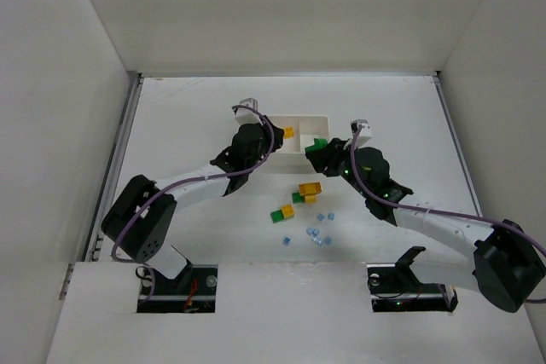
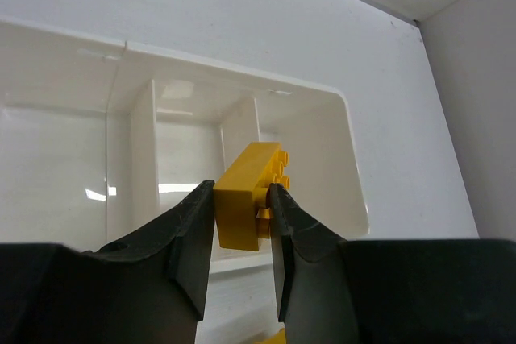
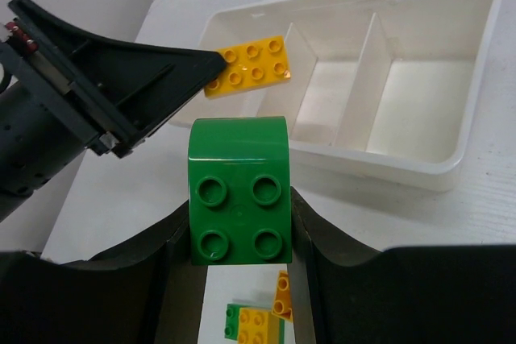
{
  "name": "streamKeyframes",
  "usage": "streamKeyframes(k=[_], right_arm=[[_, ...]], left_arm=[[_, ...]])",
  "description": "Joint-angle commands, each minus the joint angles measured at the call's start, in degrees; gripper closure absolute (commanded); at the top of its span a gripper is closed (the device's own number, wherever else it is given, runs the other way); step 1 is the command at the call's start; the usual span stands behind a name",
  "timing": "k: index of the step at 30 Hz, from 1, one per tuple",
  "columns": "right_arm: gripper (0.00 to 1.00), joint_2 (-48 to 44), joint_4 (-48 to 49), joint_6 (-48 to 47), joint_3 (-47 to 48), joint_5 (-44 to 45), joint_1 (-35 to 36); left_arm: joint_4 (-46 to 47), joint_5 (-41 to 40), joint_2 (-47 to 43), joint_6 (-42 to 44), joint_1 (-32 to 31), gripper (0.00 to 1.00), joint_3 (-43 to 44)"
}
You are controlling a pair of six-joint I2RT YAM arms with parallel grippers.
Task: Sort the legos into containers by color
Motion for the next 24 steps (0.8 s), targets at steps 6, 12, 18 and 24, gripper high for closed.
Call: streamKeyframes(k=[6,12,18,24], right_arm=[[0.80,0.4,3.9,-0.1,0.5,0.2,0.2],[0.80,0.6,3.9,0.1,0.6,-0.3,0.2],[0.79,0.9,5.5,1.2,0.4,-2.5,0.2],[0.78,1.7,12.3,0.9,-1.1,-5.9,0.4]], left_arm=[[3.7,0.8,2.2,0.9,0.4,0.59,4.1],[3.8,1.2,-1.6,0.4,-0.1,0.47,1.4],[3.8,2.9,-8.7,-8.2,-2.0,0.41,-5.1],[1.6,4.5,-14.9,-28.3,-0.7,0.40,-11.9]])
